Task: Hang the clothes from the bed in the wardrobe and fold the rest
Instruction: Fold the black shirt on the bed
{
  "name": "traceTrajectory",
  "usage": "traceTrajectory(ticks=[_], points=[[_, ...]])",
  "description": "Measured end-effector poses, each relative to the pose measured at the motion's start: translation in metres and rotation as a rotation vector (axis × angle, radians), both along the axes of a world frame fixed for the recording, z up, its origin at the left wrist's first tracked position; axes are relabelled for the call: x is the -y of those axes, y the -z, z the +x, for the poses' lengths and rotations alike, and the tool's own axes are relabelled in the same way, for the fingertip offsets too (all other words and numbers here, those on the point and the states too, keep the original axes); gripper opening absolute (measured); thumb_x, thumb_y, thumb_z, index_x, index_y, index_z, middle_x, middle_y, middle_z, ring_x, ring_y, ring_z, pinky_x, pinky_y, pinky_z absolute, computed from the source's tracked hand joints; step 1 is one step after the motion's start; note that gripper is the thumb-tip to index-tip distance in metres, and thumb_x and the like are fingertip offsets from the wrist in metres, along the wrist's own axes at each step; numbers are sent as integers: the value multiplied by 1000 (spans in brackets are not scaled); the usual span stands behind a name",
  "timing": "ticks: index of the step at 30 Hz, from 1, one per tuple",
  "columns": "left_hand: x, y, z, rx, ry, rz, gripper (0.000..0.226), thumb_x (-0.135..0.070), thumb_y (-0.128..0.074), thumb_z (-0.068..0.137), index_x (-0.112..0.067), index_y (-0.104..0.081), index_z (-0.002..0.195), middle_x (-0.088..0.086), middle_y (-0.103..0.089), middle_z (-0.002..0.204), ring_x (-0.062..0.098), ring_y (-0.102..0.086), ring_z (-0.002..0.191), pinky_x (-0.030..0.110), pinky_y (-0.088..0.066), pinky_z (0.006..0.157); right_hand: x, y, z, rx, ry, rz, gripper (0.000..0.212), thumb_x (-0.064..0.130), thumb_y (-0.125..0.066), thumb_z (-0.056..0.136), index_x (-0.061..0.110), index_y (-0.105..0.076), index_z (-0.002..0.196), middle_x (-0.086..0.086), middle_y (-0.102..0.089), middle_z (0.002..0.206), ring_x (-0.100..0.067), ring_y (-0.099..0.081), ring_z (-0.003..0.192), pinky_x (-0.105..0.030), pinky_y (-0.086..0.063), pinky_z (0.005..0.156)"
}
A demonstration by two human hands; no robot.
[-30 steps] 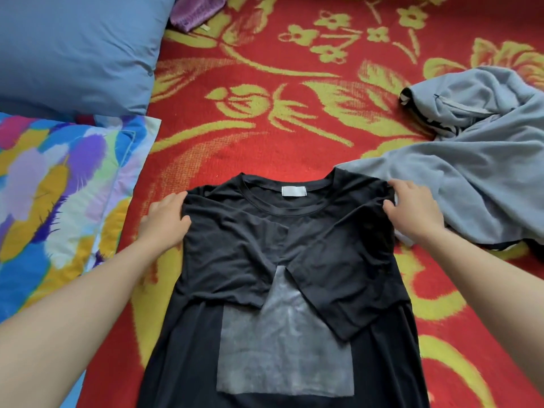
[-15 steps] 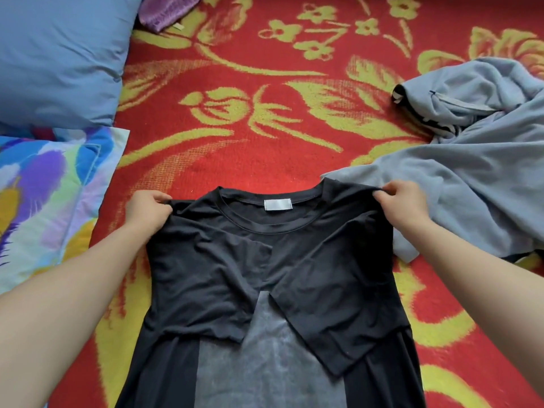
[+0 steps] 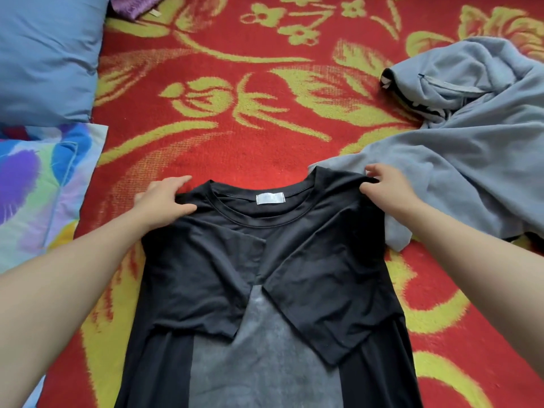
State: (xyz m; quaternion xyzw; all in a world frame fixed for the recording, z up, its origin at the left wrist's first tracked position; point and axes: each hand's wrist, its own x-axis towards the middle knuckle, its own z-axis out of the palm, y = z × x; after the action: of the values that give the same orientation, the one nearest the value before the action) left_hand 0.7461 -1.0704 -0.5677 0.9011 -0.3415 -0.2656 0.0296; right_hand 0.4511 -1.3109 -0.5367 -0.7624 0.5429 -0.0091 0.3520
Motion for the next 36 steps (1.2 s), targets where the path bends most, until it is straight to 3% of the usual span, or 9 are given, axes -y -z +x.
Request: traceTrajectory(ticks=[3, 5, 12, 15, 21, 25, 29, 33, 36], points=[[14, 1, -9, 92, -60, 12, 44, -33, -59, 89, -26, -51, 132, 5, -57, 129, 30, -43, 124, 43, -29, 100, -3, 0, -2, -84, -39, -39, 12, 17, -58, 86, 9, -64, 92, -7, -64, 82, -29, -58, 92, -41, -44, 87], [18, -4, -9, 99, -121, -49, 24, -27, -58, 90, -21, -66, 112, 4, -64, 118, 29, -50, 118, 40, -29, 99, -2, -3, -6, -44, 8, -31, 18, 15, -59, 86, 7, -59, 70, -6, -54, 63, -28, -53, 75, -37, -40, 73], [1, -41, 1, -175, -34, -327, 6, -10, -53, 90, -13, -57, 86, 8, -63, 88, 26, -58, 86, 33, -40, 71, -4, -30, -31, 271, 159, 136, 11, 3, -65, 84, 12, -65, 79, 3, -59, 68, -2, -55, 58, -6, -43, 54], [-11, -55, -2, -120, 200, -244, 6, -16, -46, 94, -18, -45, 88, 9, -60, 78, 27, -54, 70, 35, -37, 61, -10, -41, -50, 302, 110, 148, 25, 0, -63, 84, 21, -61, 70, 3, -61, 71, 1, -57, 61, -13, -45, 68], [-62, -86, -22, 126, 515, -482, 6, -23, -47, 90, -24, -41, 91, 12, -56, 57, 32, -54, 54, 36, -33, 59, -53, -68, -88, 429, 89, 218, 27, -8, -51, 88, 15, -55, 74, 1, -56, 72, 9, -52, 54, -5, -40, 56], [-123, -87, -67, 282, 831, -579, 7, -22, -43, 78, -21, -43, 85, 4, -60, 62, 18, -46, 68, 32, -33, 68, -93, -78, -122, 345, -50, 253, 28, -18, -47, 84, 8, -51, 74, -5, -52, 69, 3, -50, 56, -10, -41, 58], [-188, -57, -117, 398, 1024, -487, 7, -14, -41, 79, -20, -43, 75, -1, -49, 56, 20, -52, 53, 34, -36, 73, -139, -53, -163, 35, -340, 94, 19, -14, -51, 81, 5, -55, 80, -9, -60, 76, -24, -56, 73, -36, -42, 71], [-216, -34, -155, 427, 1042, -321, 24, -9, -37, 76, -15, -58, 66, -2, -42, 49, 20, -48, 43, 42, -44, 83, -168, -22, -191, -377, -848, -125, 12, 4, -51, 82, 9, -56, 91, -4, -61, 95, -27, -55, 96, -29, -34, 71], [-218, -32, -169, 419, 1059, -158, 30, -11, -34, 72, -14, -63, 64, -2, -43, 46, 20, -48, 43, 41, -54, 75, -186, -8, -198, -403, -1013, -314, 22, 1, -75, 58, 7, -62, 75, -8, -65, 85, -29, -64, 80, -31, -51, 63]])
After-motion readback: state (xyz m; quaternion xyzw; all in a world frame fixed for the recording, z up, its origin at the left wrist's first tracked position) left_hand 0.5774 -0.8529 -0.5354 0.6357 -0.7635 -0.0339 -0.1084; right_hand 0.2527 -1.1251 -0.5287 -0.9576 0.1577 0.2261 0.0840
